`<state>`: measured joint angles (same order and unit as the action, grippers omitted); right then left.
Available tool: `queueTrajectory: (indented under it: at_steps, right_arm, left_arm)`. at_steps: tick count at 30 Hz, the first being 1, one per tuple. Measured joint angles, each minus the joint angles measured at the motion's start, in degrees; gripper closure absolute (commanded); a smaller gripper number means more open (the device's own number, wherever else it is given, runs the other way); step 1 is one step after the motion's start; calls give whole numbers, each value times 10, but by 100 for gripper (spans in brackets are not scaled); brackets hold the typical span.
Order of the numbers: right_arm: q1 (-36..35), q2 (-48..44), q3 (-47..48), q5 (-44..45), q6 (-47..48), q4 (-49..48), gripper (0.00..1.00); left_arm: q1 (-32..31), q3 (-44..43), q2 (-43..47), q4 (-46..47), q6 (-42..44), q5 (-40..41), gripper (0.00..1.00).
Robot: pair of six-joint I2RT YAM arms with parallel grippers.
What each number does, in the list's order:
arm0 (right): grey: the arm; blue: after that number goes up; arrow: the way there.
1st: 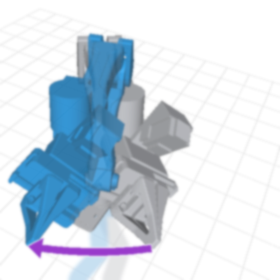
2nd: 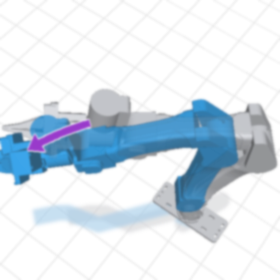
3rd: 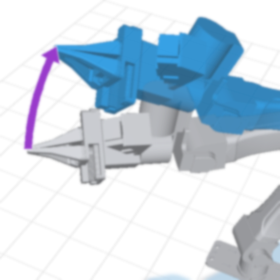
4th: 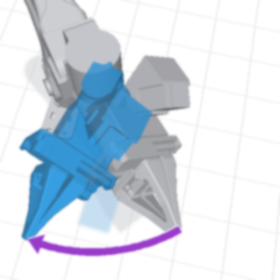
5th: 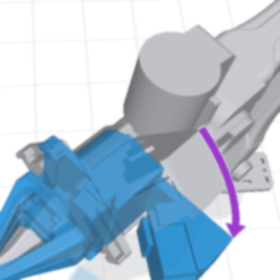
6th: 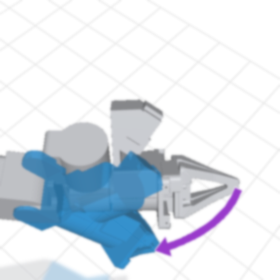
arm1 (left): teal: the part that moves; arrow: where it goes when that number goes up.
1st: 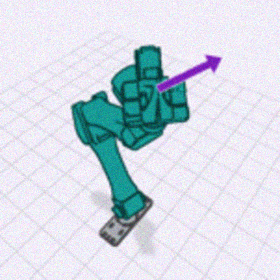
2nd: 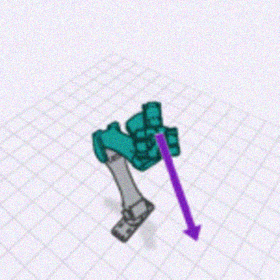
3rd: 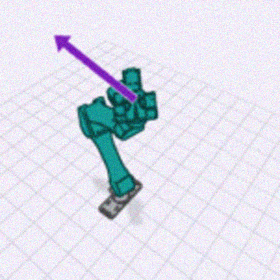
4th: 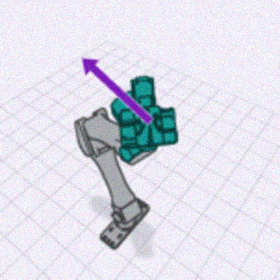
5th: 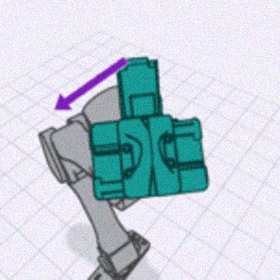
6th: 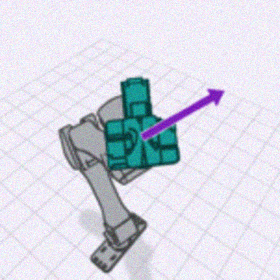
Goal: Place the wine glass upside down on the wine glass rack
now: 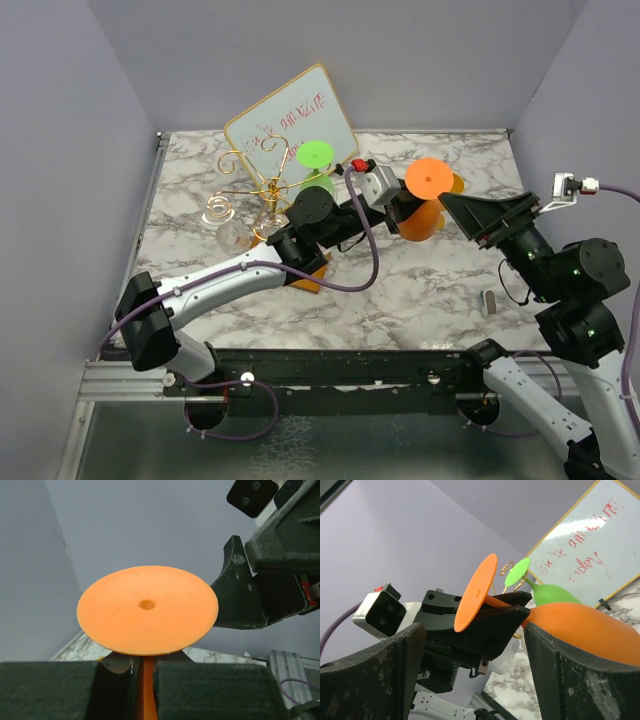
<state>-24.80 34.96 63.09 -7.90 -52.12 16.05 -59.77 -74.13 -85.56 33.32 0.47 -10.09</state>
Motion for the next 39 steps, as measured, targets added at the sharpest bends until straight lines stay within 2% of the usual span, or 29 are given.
queueTrajectory:
  at_steps: [5,9,17,22,27,29,32,38,39]
  right_arm:
    - [0,-20,-23,-8,-35,-42,20]
    - [0,-14,-23,-8,-50,-50,32]
    - [0,22,-14,-5,-64,-47,48]
    - [0,44,-4,-19,-60,-46,71]
    - [0,49,5,-32,-55,-45,98]
    - [0,48,9,-34,-58,-42,99]
    - [0,48,14,-33,-59,-35,99]
    - [0,37,14,-26,-53,-41,99]
    - [0,34,14,-22,-50,-41,99]
  left_arm:
    - [0,14,19,0,25,-12,100]
    - [0,18,31,1,37,-23,100]
    - [0,39,50,1,56,-63,100]
    - [0,58,61,0,71,-74,100]
    - [0,61,63,-9,74,-77,100]
    - [0,61,63,-7,76,-78,92]
    - [0,61,63,-4,74,-79,74]
    - [0,61,67,-7,30,-76,26]
    - [0,62,70,-7,18,-74,20]
